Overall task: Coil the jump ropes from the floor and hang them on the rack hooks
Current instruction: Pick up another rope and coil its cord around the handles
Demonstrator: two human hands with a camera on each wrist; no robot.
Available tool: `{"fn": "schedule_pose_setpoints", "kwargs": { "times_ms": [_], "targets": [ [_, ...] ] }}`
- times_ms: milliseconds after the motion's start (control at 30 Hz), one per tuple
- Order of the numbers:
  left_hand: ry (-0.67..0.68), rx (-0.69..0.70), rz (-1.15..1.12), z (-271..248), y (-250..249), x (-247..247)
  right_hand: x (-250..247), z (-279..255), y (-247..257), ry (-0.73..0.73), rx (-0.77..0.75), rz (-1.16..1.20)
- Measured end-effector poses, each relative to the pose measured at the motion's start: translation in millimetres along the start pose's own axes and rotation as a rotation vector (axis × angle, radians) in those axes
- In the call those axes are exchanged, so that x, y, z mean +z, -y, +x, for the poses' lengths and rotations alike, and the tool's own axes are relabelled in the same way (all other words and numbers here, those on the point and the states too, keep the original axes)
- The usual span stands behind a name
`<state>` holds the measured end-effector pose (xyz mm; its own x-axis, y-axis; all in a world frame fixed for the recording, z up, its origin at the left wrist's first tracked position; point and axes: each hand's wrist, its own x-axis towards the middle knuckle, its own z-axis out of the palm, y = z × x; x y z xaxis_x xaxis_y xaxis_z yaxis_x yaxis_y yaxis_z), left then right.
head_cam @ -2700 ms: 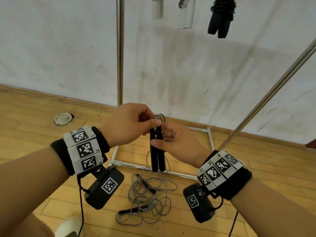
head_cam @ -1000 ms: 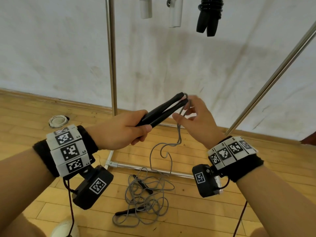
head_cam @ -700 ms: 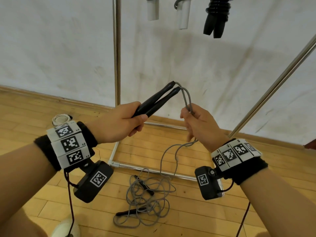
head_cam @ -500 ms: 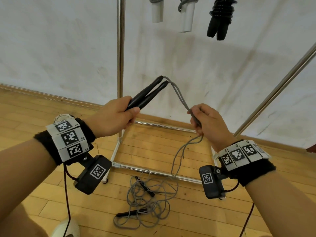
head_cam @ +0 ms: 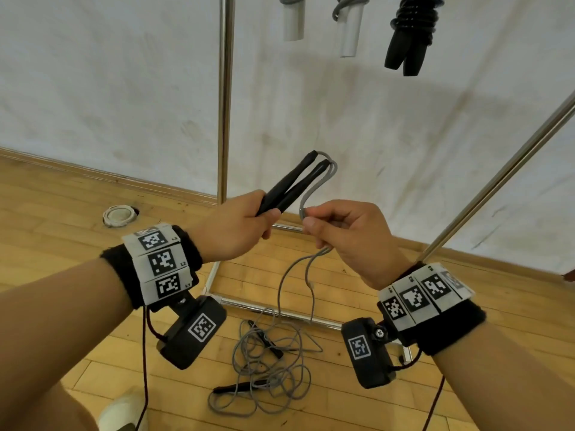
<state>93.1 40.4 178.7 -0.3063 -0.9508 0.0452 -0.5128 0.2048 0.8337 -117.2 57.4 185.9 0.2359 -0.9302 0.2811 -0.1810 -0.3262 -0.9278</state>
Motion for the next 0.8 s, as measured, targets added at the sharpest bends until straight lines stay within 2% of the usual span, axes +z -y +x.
{"fn": "schedule_pose_setpoints", "kwargs": {
  "times_ms": [233, 367, 500, 667, 800],
  "targets": [
    [0.149, -0.016, -0.214, -6, -9, 14, 11, -1, -3, 0.009, 0.055, 0.012],
    [0.173, 0.001, -0.298, -11, -15, 15, 15, -4, -3, 0.028, 0.072, 0.030],
    [0.151, 0.097, -0.119, -12, -16, 17, 19, -6, -2, 0.055, 0.067, 0.021],
    [0.154, 0.074, -0.149, -11, -12, 15, 21, -9, -1, 0.085, 0.097, 0.060],
    [0.054, 0.050, -0.140, -9, -13, 8, 19, -10, -3, 0.165, 0.116, 0.136]
  ]
}}
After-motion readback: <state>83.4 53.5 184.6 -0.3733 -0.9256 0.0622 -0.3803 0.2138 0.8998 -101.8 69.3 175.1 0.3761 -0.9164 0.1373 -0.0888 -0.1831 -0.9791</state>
